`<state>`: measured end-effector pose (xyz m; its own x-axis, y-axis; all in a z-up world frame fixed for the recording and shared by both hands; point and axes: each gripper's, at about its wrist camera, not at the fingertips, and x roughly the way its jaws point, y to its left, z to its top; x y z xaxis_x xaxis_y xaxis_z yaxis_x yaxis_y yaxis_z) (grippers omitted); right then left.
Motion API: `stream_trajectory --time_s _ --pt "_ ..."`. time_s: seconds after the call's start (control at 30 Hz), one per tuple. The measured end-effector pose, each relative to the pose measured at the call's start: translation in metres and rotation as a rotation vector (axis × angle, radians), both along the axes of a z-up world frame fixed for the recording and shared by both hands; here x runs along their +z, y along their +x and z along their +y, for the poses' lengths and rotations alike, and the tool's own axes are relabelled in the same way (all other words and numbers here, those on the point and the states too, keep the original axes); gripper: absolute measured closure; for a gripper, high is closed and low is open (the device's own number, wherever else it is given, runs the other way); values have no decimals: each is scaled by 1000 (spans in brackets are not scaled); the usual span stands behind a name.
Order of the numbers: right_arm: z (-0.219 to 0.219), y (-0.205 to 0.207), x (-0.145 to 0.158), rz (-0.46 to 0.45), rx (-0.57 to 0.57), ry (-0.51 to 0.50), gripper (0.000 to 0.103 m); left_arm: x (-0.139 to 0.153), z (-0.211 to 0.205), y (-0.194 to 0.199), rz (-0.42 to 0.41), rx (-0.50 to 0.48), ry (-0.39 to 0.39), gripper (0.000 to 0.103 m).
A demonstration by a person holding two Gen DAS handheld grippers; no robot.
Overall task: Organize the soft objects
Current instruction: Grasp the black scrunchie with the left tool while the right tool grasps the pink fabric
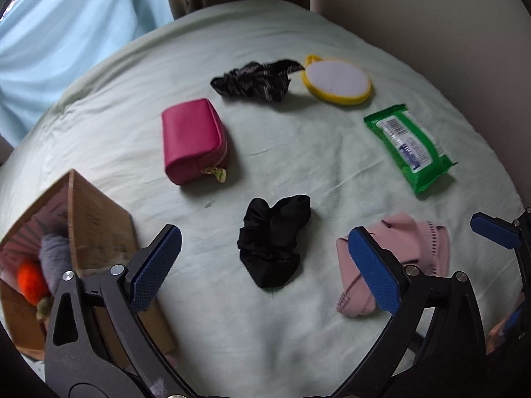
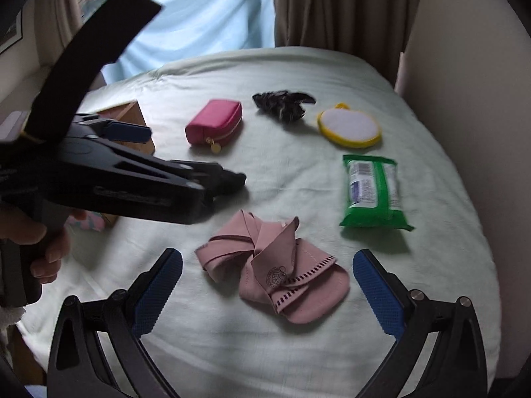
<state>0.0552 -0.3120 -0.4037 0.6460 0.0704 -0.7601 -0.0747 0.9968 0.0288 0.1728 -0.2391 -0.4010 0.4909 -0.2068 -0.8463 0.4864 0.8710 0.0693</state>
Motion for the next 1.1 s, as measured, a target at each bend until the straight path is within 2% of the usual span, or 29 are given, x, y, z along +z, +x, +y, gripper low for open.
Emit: stream_trajectory --time_s 0.23,0.3,0.43,0.47,0.5,0.53,0.6,0.7,0.9,1.1 --pt "-2 19 -34 27 35 -8 1 -47 -15 19 32 -7 33 14" --pt "-2 24 -41 48 42 -5 3 -56 -18 24 40 -7 44 22" --pt "2 30 -50 72 52 -6 5 -73 -18 34 80 -9 50 30" --pt "2 31 -51 73 52 -9 11 -75 -17 35 93 -12 43 33" --pt "3 32 -52 75 47 -24 20 -76 -16 36 101 -17 31 41" --pt "3 32 -52 76 43 -35 23 -77 -15 37 105 -23 26 48" --pt "1 33 -52 75 29 -53 42 -77 -16 36 107 -43 22 60" --pt "-5 36 -51 79 4 -51 56 -77 -19 34 111 -76 20 74" --pt "-7 37 -48 81 -10 -54 70 -73 -25 31 115 -103 25 83" --pt "-12 37 -40 79 -43 -19 76 -64 -15 29 127 -79 15 84"
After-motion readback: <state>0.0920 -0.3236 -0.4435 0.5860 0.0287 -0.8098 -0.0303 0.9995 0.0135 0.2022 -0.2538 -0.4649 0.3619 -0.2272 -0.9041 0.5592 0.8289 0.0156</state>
